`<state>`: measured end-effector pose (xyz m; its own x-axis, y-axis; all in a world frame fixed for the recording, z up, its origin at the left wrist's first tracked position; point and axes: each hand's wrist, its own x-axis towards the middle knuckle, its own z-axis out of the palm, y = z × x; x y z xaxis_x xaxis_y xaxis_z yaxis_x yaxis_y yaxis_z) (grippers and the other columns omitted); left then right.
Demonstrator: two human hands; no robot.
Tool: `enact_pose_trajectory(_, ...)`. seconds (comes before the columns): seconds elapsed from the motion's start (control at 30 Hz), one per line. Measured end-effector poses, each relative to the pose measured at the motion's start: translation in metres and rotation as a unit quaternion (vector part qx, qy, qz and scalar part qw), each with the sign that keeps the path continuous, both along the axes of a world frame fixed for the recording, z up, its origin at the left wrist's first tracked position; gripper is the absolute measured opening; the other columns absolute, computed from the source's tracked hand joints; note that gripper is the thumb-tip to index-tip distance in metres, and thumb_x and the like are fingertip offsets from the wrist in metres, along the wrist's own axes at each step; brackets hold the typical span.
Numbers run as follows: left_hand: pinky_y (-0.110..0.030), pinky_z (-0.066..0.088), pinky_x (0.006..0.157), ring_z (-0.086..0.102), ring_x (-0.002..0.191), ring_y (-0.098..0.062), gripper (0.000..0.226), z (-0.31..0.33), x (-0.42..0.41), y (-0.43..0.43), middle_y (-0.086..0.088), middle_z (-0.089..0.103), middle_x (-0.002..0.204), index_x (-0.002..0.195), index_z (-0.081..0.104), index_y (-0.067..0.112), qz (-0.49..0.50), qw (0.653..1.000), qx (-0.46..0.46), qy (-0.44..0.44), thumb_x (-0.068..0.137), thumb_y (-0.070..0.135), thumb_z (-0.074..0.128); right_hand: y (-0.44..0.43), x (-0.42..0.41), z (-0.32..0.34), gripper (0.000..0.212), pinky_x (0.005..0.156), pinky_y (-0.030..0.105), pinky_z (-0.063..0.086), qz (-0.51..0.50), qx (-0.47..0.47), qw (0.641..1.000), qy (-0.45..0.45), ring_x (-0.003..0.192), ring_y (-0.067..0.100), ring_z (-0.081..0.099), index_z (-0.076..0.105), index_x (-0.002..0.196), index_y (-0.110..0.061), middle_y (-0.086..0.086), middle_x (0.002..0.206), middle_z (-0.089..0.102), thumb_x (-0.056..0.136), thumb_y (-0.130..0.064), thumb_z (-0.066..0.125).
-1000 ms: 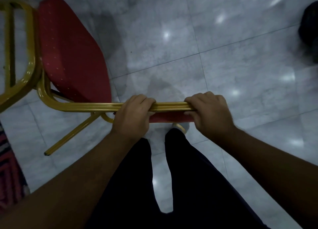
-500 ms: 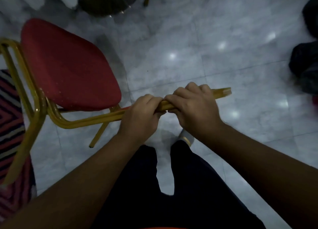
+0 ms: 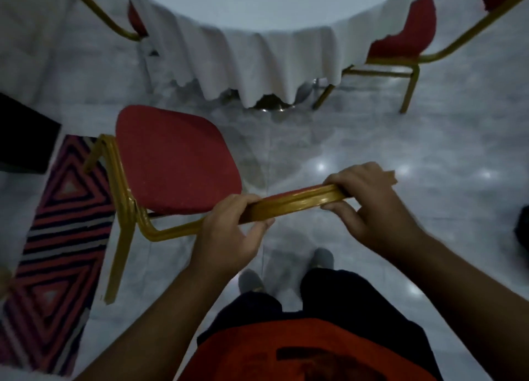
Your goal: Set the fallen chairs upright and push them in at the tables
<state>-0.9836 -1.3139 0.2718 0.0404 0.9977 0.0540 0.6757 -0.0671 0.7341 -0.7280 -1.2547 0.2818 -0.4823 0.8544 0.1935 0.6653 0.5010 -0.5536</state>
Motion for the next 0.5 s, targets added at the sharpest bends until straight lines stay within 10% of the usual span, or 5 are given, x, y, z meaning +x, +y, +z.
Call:
enact_pose_trajectory(0.27,-0.034,0.055,0.079,0.065,0.094,-0.016,0.035,0.051,0.001,0.008,0.002,0.069,0.105,0.125,0.066,0.015,-0.026,0.989,0.07,0.13,0.099,0.036,0.057,0.04,-0.053,0.023,0.031,0.083,0.031,0.036,0.152,0.022,0.987,0.043,0.088,0.021,0.053,0.07,0.112,-0.019,-0.002,0.095,0.062,0.091,-0.041,0.065)
enact_pose_trajectory(0.5,-0.031,0.056,0.082,0.061,0.097,-0.006,0.039,0.063,-0.016,-0.03,0.01,0.065,0.105,0.121,0.066,0.02,0.118,0.984,0.051,0.12,0.085,0.013,0.08,0.071,-0.066,0.039,0.038,0.086,0.038,0.041,0.234,0.117,0.965,-0.017,0.095,0.02,0.06,0.068,0.116,-0.027,-0.008,0.105,0.067,0.093,-0.056,0.06)
